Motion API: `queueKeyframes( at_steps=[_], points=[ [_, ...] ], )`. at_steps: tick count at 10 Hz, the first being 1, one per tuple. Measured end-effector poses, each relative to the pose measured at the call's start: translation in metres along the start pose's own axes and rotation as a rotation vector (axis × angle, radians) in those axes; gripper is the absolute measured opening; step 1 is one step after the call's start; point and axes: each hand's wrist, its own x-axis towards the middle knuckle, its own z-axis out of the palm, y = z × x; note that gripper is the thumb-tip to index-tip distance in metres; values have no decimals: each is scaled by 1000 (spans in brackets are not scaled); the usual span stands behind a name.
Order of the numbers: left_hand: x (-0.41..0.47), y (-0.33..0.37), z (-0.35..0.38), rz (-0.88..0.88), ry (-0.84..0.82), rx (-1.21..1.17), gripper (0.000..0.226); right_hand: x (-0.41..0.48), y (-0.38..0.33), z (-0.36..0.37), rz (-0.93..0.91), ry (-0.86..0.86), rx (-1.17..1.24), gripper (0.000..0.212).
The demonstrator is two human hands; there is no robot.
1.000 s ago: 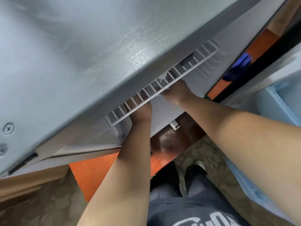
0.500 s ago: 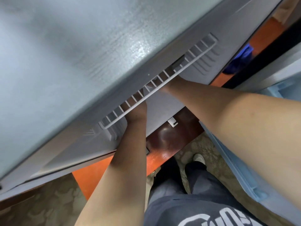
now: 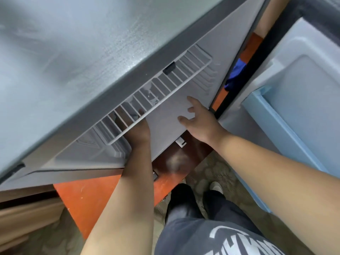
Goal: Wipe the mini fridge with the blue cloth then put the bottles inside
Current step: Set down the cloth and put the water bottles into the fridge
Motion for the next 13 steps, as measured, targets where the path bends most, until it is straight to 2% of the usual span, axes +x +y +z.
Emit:
queueKeyframes(
  at_steps=[1,2,4,6,7,9,10,11,12,13],
  points=[
    [44,-31,14,215,150,-25,72,-11,-5,-6,-20,-9,18,72],
    [60,-45,21,234,289,-218,86,-20,-7,-8,-39,-10,28,69],
    [-3,-19,11,87,273,-228,77,-57,-9,-12,-59,53,100,59],
    [-122,0,1,99,106,-279,63,-133,-5,-39,-248,140,83,41],
    [-185,8,-8,225,27,-254,40,-177,-5,-57,-406,173,59,35],
    [-316,42,-20,540,-157,-324,31,-278,37,-99,-644,222,3,31],
    [-378,40,-9,594,-304,-327,15,-334,57,-125,-801,227,-46,35],
    [-429,39,-1,697,-422,-253,13,-377,70,-154,-887,257,-60,40],
    [-465,48,6,838,-514,-82,28,-407,84,-191,-981,317,-79,36],
    [-470,47,18,866,-458,66,31,-420,99,-228,-1057,421,-40,27]
  ],
)
